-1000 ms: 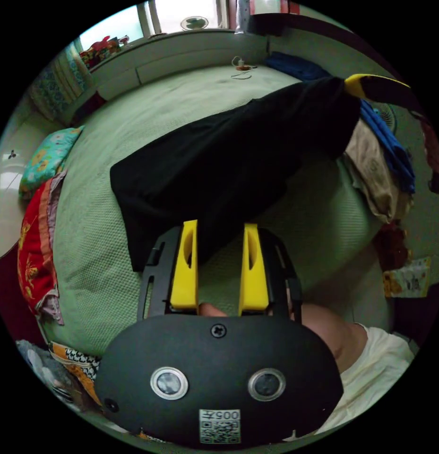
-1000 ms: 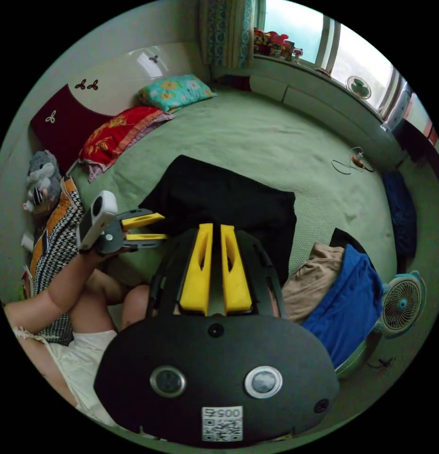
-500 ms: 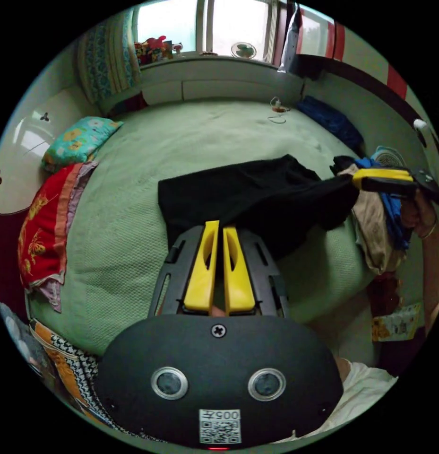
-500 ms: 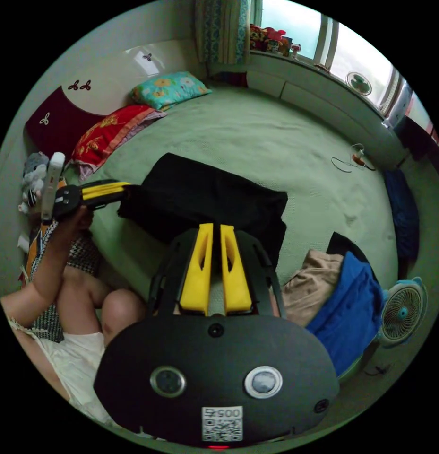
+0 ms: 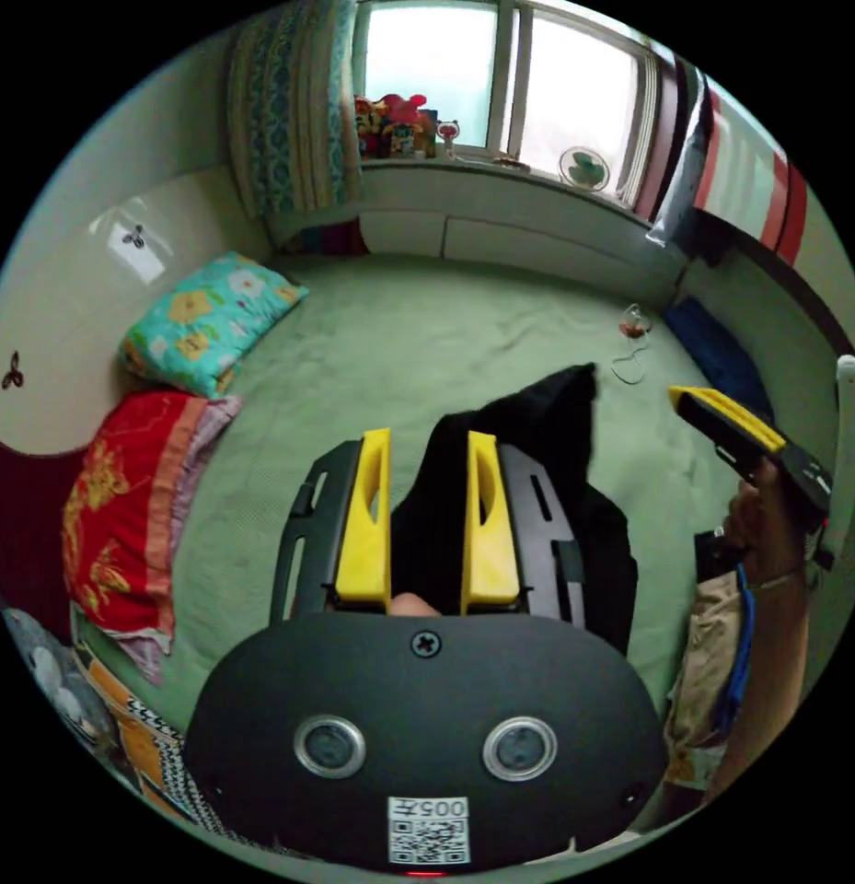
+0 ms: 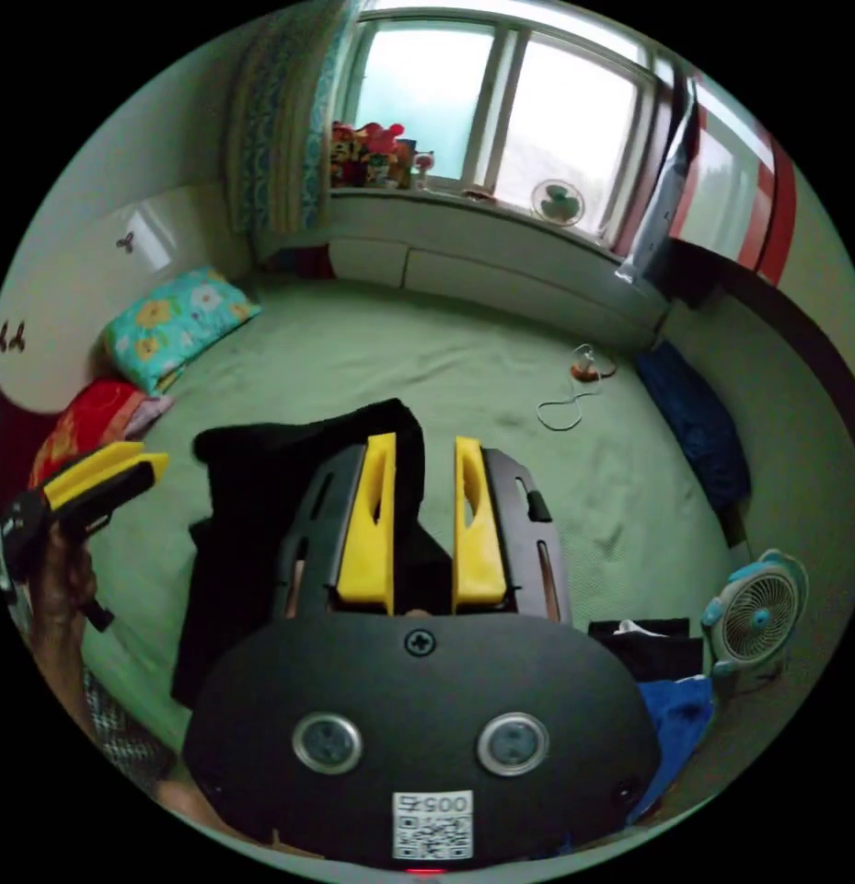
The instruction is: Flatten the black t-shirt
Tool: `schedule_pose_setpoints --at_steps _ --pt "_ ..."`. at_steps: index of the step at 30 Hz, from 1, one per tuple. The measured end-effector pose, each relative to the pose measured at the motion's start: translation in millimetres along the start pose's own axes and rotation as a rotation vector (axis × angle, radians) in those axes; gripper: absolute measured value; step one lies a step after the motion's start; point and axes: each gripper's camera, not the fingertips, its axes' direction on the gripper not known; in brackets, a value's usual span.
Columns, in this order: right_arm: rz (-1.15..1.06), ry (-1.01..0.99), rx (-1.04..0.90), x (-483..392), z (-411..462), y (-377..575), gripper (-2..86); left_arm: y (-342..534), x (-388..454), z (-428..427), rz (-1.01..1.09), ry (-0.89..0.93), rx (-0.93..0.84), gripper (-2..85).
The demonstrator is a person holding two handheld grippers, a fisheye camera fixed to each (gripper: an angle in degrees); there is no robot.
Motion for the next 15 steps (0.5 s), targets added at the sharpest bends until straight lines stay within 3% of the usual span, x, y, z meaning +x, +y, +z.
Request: schedule_pose_setpoints --at_steps 5,8,10,14,15 --pt "-0.260 -0.040 -0.120 -12 9 152 10.9 105 -8 15 0.153 0.084 -0.156 12.4" --pt "-0.278 -0.043 -0.201 -12 17 213 11.9 159 -15 29 0.118 0.141 -0.271 16.5" --pt "-0.259 -0.015 -0.238 -14 28 228 11.7 181 -16 47 0.084 0.075 -0.327 17.2" --pt "-0.270 -0.028 -0.227 -15 44 226 2.4 187 -8 46 0.105 -0.027 -0.288 14.4" --pt "-0.270 -0.021 -0.224 -14 43 225 0.4 187 -7 42 0.108 -0.007 -0.299 8.0"
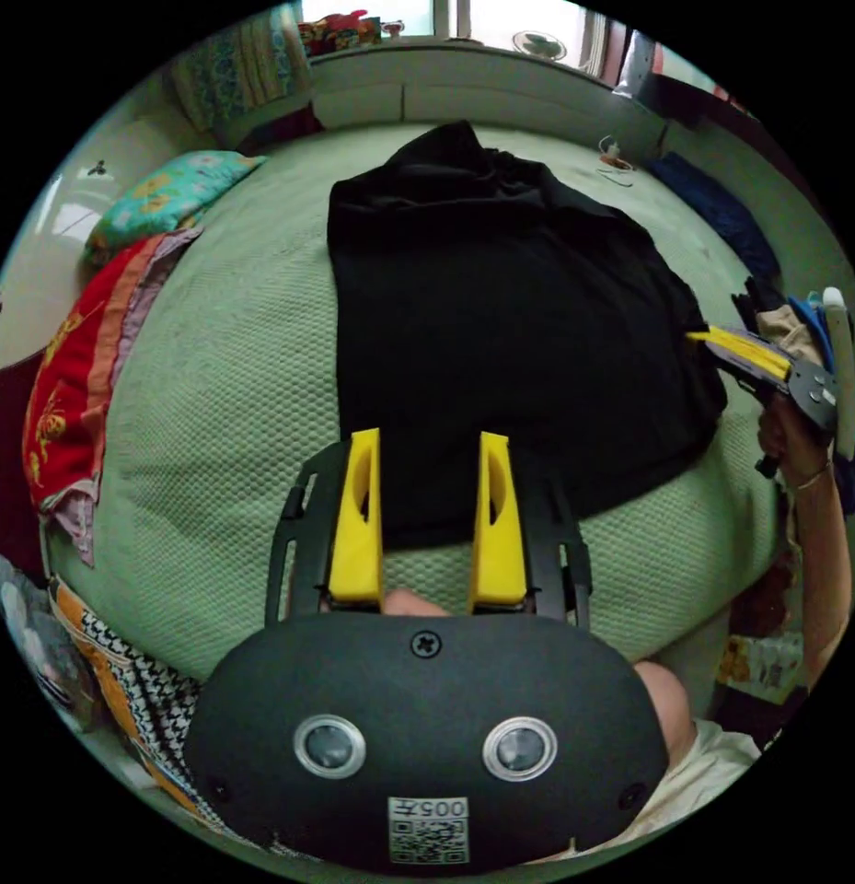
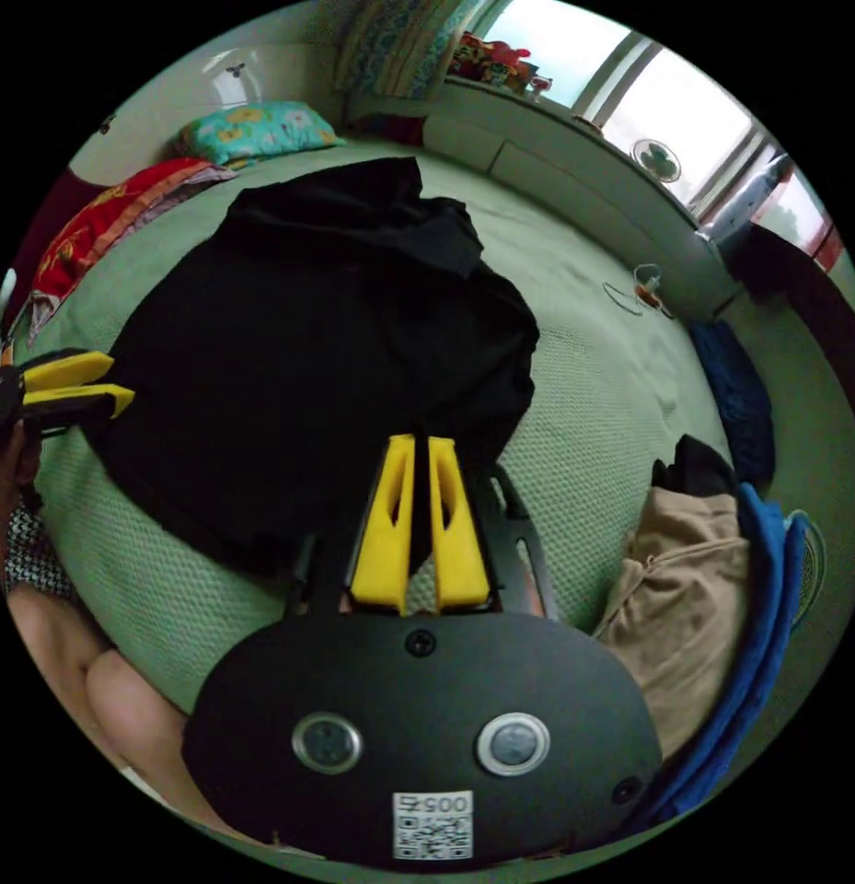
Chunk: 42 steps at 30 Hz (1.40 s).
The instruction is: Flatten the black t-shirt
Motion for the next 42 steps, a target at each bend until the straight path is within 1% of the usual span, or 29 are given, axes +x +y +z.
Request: schedule_pose_setpoints --at_steps 1,6,9,12,16,17,19,20,21,22,24,26,27,29,33,35,37,39,41,42 --pt "0.029 0.017 0.005 4 -7 0 -0.5 2 -3 -6 -0.016 0.045 -0.001 4.5" --pt "0.140 -0.013 0.043 32 -61 22 -1.5 22 -19 -48 -0.043 0.044 0.041 3.4" --pt "0.191 -0.092 0.055 50 -94 49 -1.5 47 -27 -72 -0.043 0.043 0.056 3.5" --pt "0.197 -0.065 0.040 50 -110 79 -1.5 75 -34 -75 -0.045 -0.016 0.021 3.9" --pt "0.175 -0.029 -0.037 32 -99 114 -1.5 108 -54 -49 -0.109 0.040 -0.090 5.4" --pt "0.161 0.005 -0.086 24 -87 120 -1.3 112 -58 -46 -0.133 0.025 -0.096 5.6" --pt "0.141 0.052 -0.195 15 -66 126 -0.9 123 -74 -49 -0.211 -0.131 -0.091 5.0" --pt "0.150 0.079 -0.242 13 -58 129 -0.4 126 -77 -52 -0.223 -0.156 -0.073 4.6" --pt "0.159 0.085 -0.244 13 -58 129 -0.1 127 -83 -59 -0.226 -0.172 -0.031 3.9" --pt "0.182 0.053 -0.205 16 -64 128 1.5 125 -89 -66 -0.229 -0.169 0.012 3.4" --pt "0.217 -0.062 -0.091 24 -80 115 5.6 116 -96 -71 -0.229 -0.135 0.069 3.7" --pt "0.212 -0.162 0.034 29 -95 80 11.0 99 -100 -68 -0.217 -0.065 0.103 4.6" --pt "0.202 -0.166 0.057 28 -96 70 12.2 86 -101 -61 -0.205 -0.031 0.115 5.1" --pt "0.162 -0.149 0.099 24 -86 20 14.0 65 -101 -42 -0.190 -0.008 0.102 5.5" --pt "0.150 -0.149 0.053 22 -37 -62 14.7 31 -104 8 -0.169 0.030 0.078 5.5" --pt "0.178 -0.113 0.002 30 2 -111 13.8 22 -108 22 -0.142 0.069 0.039 5.2" --pt "0.233 -0.139 -0.063 39 32 -141 12.6 9 -115 27 -0.106 0.066 0.082 4.8" --pt "0.284 -0.192 -0.118 46 57 -160 10.9 -1 -124 35 -0.117 0.059 0.094 4.3" --pt "0.300 -0.190 -0.177 46 84 -179 8.3 -14 -134 50 -0.133 0.108 0.060 3.6" --pt "0.299 -0.179 -0.192 45 90 -183 7.3 -22 -137 59 -0.105 0.135 0.038 3.2"
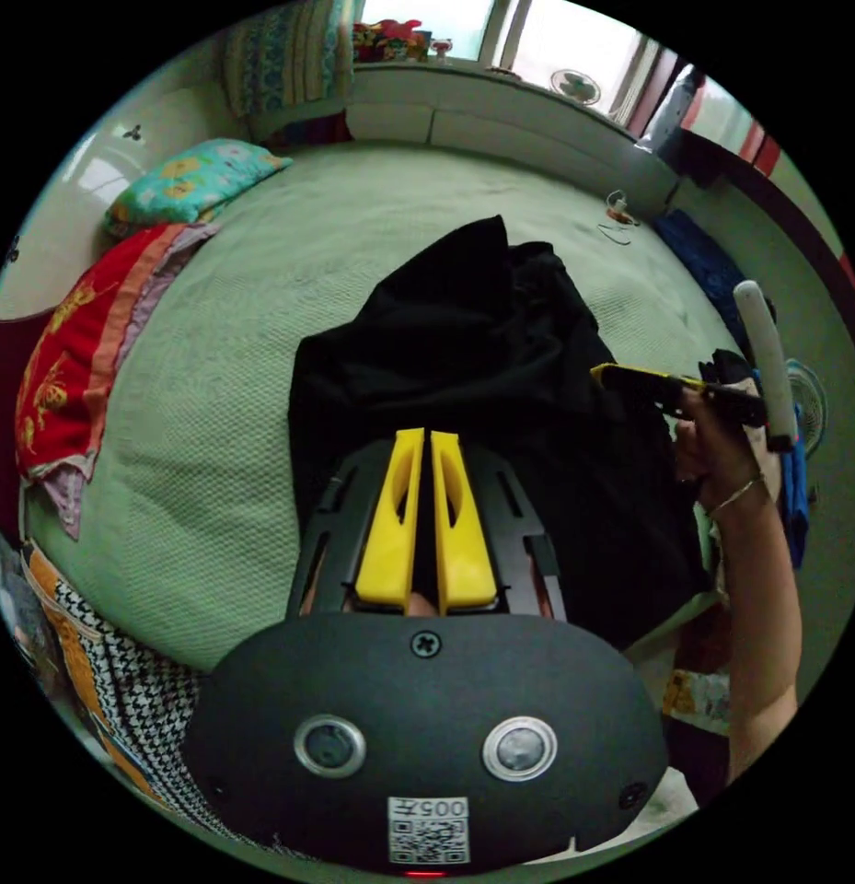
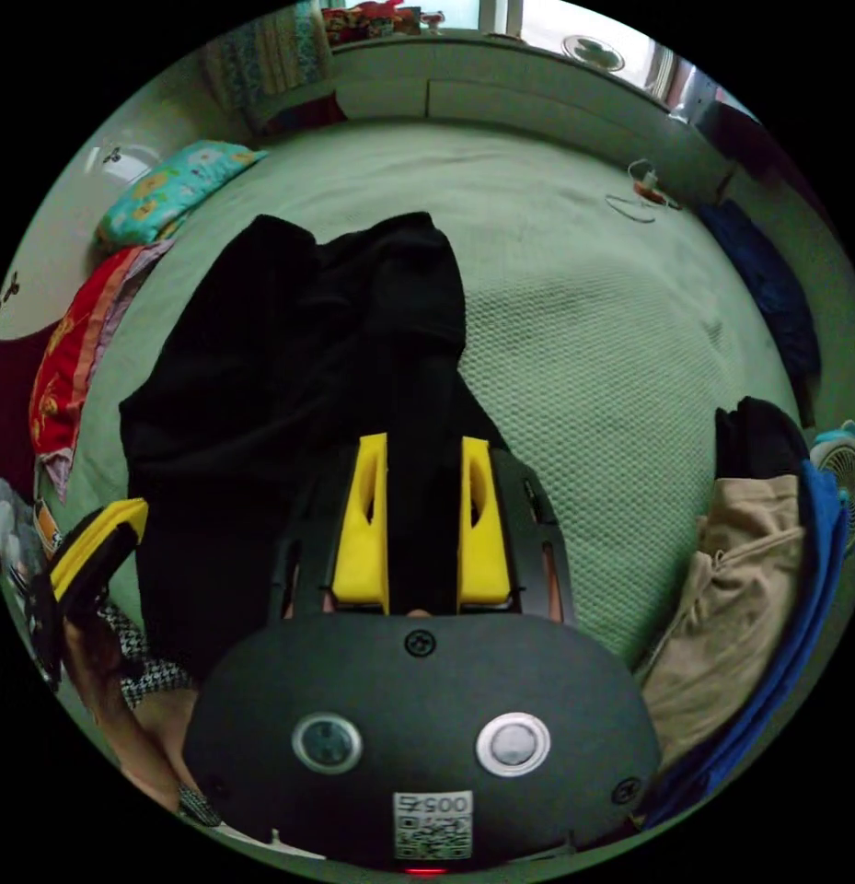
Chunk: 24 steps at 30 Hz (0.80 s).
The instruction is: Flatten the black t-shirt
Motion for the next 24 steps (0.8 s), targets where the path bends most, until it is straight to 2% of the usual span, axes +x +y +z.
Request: schedule_pose_setpoints --at_steps 2,5,10,14,16,17,20,24 --pt "-0.009 -0.001 0.024 -1 2 -16 2.0 -10 -2 11 0.040 -0.057 -0.019 2.8" --pt "-0.011 0.033 0.155 10 -25 -41 -0.9 -18 -10 32 0.066 -0.146 -0.055 0.5" --pt "0.125 0.253 0.193 71 -53 -129 -0.3 -36 -43 57 0.042 -0.095 -0.115 -0.4" --pt "0.392 0.278 0.116 131 -63 -192 5.1 -44 -76 54 -0.022 -0.047 -0.066 -0.5" --pt "0.422 0.272 0.193 124 -71 -201 5.1 -50 -98 52 -0.057 -0.053 -0.046 -0.5" --pt "0.312 0.208 0.248 105 -73 -204 5.5 -51 -104 51 -0.065 -0.054 -0.042 -0.5" --pt "-0.022 -0.012 0.251 37 -57 -194 8.1 -56 -133 45 -0.105 -0.033 0.006 -0.6" --pt "-0.235 -0.212 0.140 -32 -17 -184 10.8 -59 -173 46 -0.156 0.009 0.029 -0.6"
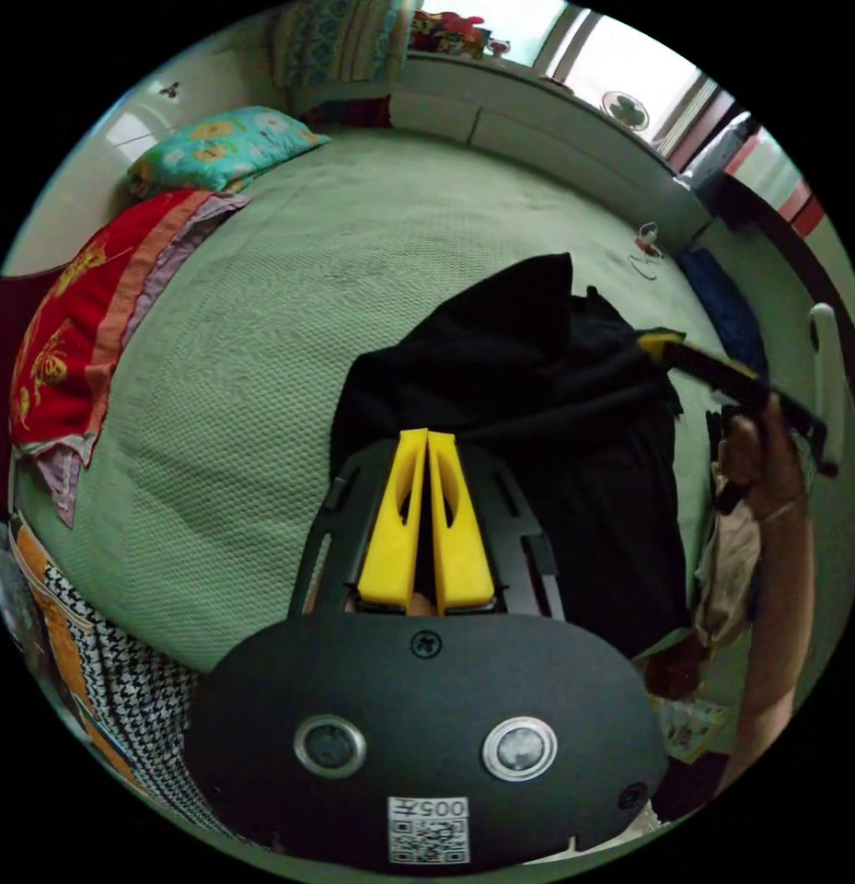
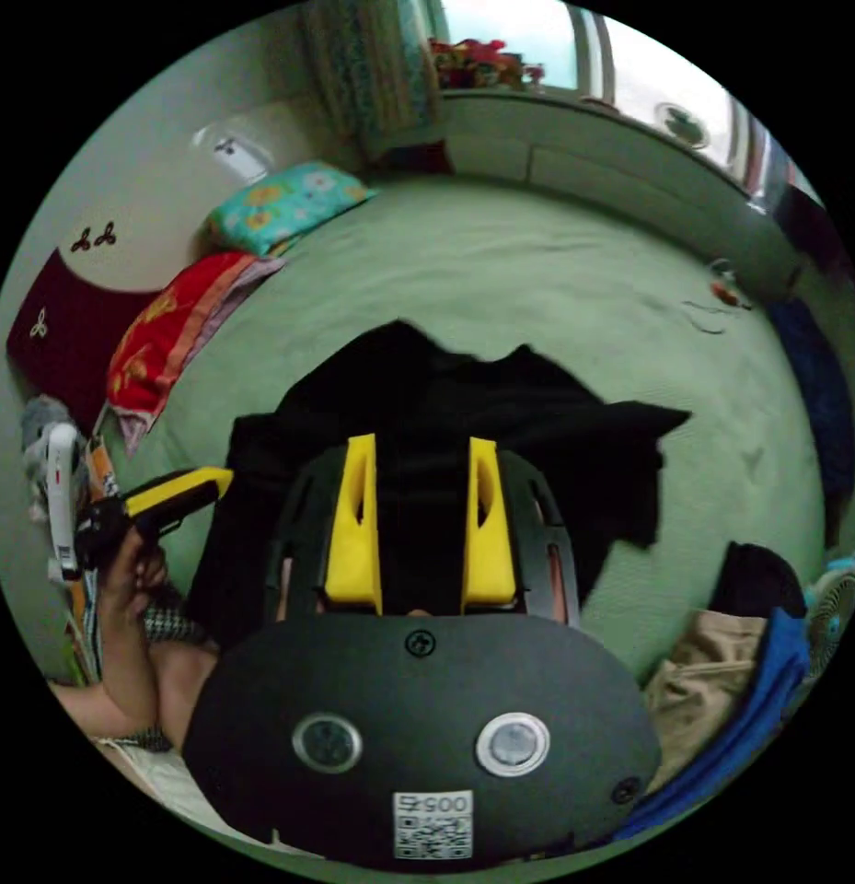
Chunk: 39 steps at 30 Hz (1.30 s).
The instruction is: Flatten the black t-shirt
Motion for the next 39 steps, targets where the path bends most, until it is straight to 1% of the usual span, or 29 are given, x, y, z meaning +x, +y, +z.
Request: schedule_pose_setpoints --at_steps 2,6,7,8,11,12,14,16,18,20,22,23,24,26,29,30,32,36,37,39 --pt "0.019 -0.072 -0.056 -13 35 -16 11.1 -4 -15 3 -0.016 0.009 -0.005 -0.6" --pt "0.104 -0.137 -0.138 -6 76 -49 9.0 -11 -51 7 -0.049 0.036 0.017 -0.6" --pt "0.116 -0.144 -0.149 -3 83 -59 4.0 -14 -60 11 -0.047 0.051 0.015 -0.6" --pt "0.106 -0.188 -0.151 -1 86 -69 0.8 -15 -64 13 -0.041 0.053 0.010 -0.6" --pt "0.082 -0.228 -0.083 -6 71 -107 -1.1 -24 -84 26 -0.015 0.000 -0.018 -0.6" --pt "0.068 -0.228 -0.070 -9 67 -118 -1.1 -28 -93 32 -0.012 -0.023 -0.031 -0.6" --pt "0.065 -0.255 -0.018 -22 56 -172 -0.7 -34 -106 40 -0.019 -0.031 -0.052 -0.6" --pt "0.084 -0.297 -0.015 -35 57 -219 0.5 -42 -122 48 -0.019 -0.022 -0.063 -0.6" --pt "0.142 -0.340 -0.064 -46 68 -264 3.0 -48 -132 52 -0.025 -0.019 -0.067 -0.6" --pt "0.210 -0.456 -0.115 -58 78 -308 8.2 -54 -140 56 -0.021 -0.026 -0.068 -0.6" --pt "0.202 -0.484 -0.056 -68 74 -327 10.0 -59 -150 59 -0.017 -0.051 -0.065 -0.6" --pt "0.171 -0.450 -0.043 -76 73 -335 10.4 -61 -152 60 -0.017 -0.054 -0.064 -0.6" --pt "0.144 -0.425 -0.044 -80 73 -338 10.6 -63 -158 62 -0.019 -0.054 -0.063 -0.6" --pt "0.022 -0.304 -0.054 -92 78 -338 10.8 -67 -166 64 -0.025 -0.038 -0.063 -0.6" --pt "-0.040 -0.131 -0.089 -85 98 -321 10.8 -72 -178 68 -0.020 -0.022 -0.065 -0.6" --pt "-0.037 -0.128 -0.112 -82 103 -316 10.9 -73 -181 69 -0.014 -0.027 -0.063 -0.6" --pt "0.017 -0.186 -0.200 -66 129 -299 11.5 -76 -187 71 -0.011 -0.035 -0.060 -0.6" --pt "0.122 -0.210 -0.282 -48 166 -288 10.7 -84 -200 77 -0.029 -0.012 -0.060 -0.6" --pt "0.173 -0.245 -0.321 -42 179 -290 9.5 -86 -204 78 -0.033 -0.004 -0.059 -0.6" --pt "0.239 -0.295 -0.342 -37 193 -295 6.1 -90 -207 81 -0.031 -0.002 -0.058 -0.6"
